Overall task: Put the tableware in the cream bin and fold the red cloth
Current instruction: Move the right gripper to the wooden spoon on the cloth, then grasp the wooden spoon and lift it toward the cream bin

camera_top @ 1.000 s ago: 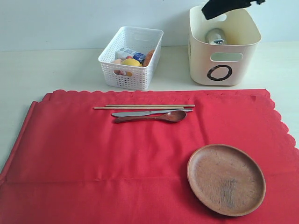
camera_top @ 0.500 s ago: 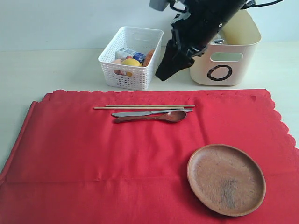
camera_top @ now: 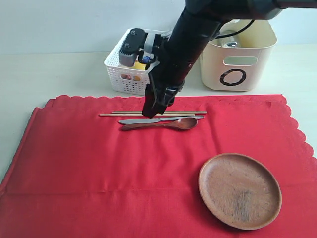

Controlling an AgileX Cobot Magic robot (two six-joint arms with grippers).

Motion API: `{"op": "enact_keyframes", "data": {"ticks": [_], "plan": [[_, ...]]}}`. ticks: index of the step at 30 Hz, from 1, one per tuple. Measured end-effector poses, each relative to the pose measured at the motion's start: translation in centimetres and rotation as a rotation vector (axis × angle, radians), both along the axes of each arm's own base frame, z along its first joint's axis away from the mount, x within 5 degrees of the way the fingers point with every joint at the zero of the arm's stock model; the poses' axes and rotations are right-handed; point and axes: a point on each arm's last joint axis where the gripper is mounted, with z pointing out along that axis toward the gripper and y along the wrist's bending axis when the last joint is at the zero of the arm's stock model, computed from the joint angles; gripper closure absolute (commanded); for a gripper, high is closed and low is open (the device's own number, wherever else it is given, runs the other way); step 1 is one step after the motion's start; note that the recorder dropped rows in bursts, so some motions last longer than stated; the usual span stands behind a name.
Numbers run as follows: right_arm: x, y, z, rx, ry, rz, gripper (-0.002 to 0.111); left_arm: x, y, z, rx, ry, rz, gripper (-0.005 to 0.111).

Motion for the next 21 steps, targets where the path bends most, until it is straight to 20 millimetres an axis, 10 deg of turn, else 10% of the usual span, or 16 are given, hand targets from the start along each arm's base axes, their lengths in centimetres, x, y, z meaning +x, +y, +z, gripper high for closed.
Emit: {"op": "enact_keyframes", "data": {"ticks": [21], "plan": [[1.6, 1.6, -6.4, -0.109, -0.100, 0.027, 0.063, 0.0, 0.0, 0.0, 0.000, 0.000, 0.000, 0.106]]}}
